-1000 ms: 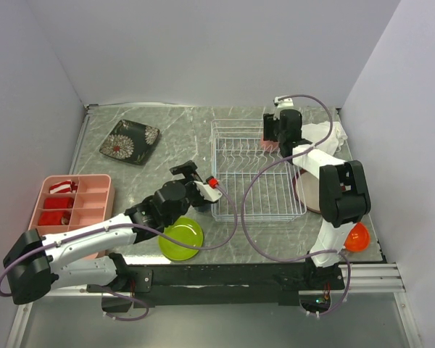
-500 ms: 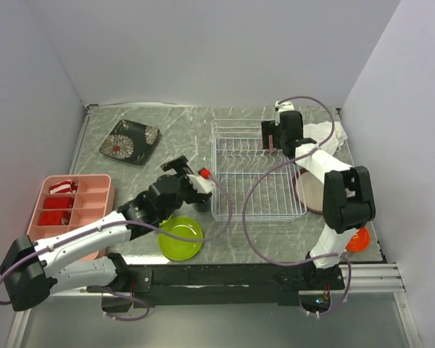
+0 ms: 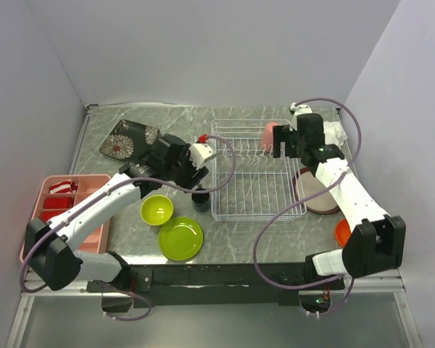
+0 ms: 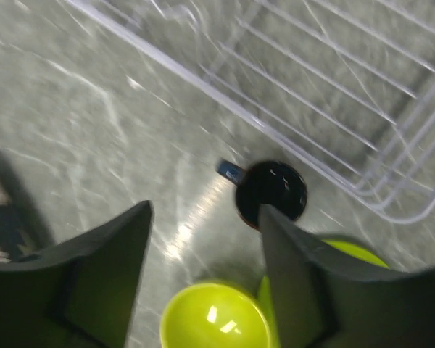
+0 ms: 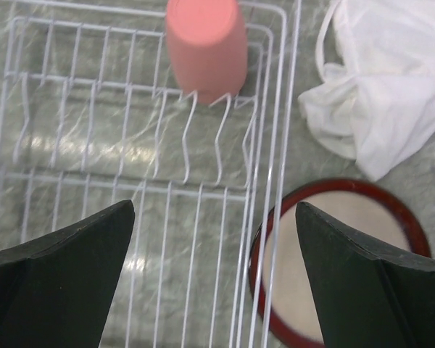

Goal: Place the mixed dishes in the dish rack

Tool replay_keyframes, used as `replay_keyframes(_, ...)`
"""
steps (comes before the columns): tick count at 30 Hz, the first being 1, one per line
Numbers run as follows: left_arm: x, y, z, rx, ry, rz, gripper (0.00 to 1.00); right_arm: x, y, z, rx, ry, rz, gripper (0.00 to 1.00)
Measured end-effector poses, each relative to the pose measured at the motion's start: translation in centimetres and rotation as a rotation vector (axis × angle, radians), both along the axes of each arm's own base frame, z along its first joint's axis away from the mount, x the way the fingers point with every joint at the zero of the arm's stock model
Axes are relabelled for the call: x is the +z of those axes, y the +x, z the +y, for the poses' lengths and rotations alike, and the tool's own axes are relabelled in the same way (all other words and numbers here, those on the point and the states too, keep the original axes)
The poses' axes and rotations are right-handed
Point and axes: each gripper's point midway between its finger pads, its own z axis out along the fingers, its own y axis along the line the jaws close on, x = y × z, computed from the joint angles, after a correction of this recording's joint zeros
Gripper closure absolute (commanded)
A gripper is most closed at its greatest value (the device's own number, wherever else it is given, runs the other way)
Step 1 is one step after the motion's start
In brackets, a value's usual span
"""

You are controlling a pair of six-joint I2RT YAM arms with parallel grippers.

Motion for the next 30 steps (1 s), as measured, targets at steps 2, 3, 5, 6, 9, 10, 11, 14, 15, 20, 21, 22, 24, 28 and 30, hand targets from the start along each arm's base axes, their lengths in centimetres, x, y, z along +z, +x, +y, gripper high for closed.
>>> replay_keyframes(2, -2.0, -0.8, 0.4, 0.01, 0.002, 0.089, 0.47, 0.4, -1.3, 0.3, 0.01, 0.031, 0.013, 0.0)
replay_keyframes(3, -2.8, -1.1, 0.7, 0.02, -0.002, 0.133, 0.48, 0.7, -1.9, 0.5, 0.015, 0.049, 0.015, 0.0)
replay_keyframes(5, -3.9, -1.3, 1.2, 0.046, -0.015, 0.203, 0.46, 1.6, -2.8, 1.2, 0.039, 0.089, 0.012, 0.0)
replay_keyframes(6, -4.2, -1.3, 1.2, 0.059, -0.029, 0.231, 0.45, 2.0, -3.2, 1.4, 0.05, 0.105, 0.006, 0.0)
replay_keyframes(9, -5.0, -1.4, 1.2, 0.091, -0.067, 0.305, 0.45, 3.9, -4.4, 2.1, 0.082, 0.152, -0.031, 0.02)
replay_keyframes(10, -5.3, -1.5, 0.9, 0.098, -0.081, 0.333, 0.46, 4.5, -4.8, 2.3, 0.091, 0.166, -0.045, 0.04)
replay_keyframes(11, -5.6, -1.7, 0.7, 0.1, -0.089, 0.355, 0.46, 4.9, -5.0, 2.4, 0.098, 0.178, -0.056, 0.04)
replay_keyframes(14, -6.4, -2.1, 0.2, 0.121, -0.11, 0.421, 0.47, 5.2, -5.6, 2.9, 0.117, 0.203, -0.064, 0.06)
replay_keyframes(15, -6.7, -2.2, 0.1, 0.132, -0.117, 0.445, 0.47, 5.1, -5.8, 3.0, 0.123, 0.208, -0.059, 0.06)
replay_keyframes(20, -8.7, -2.8, 0.2, 0.203, -0.129, 0.541, 0.49, 3.7, -6.5, 3.2, 0.132, 0.219, -0.019, 0.06)
replay_keyframes(21, -9.1, -2.8, 0.3, 0.217, -0.126, 0.556, 0.49, 3.5, -6.6, 3.2, 0.132, 0.22, -0.014, 0.06)
replay_keyframes(22, -9.6, -2.7, 0.4, 0.228, -0.122, 0.568, 0.5, 3.4, -6.7, 3.3, 0.133, 0.221, -0.012, 0.06)
replay_keyframes(24, -10.3, -2.5, 0.5, 0.251, -0.111, 0.585, 0.51, 3.3, -7.0, 3.3, 0.132, 0.226, -0.01, 0.06)
replay_keyframes(28, -11.9, -1.9, 0.7, 0.279, -0.085, 0.619, 0.59, 3.6, -7.3, 3.3, 0.135, 0.234, -0.02, 0.06)
replay_keyframes(30, -12.5, -1.7, 0.8, 0.289, -0.073, 0.632, 0.68, 3.7, -7.3, 3.3, 0.137, 0.236, -0.021, 0.06)
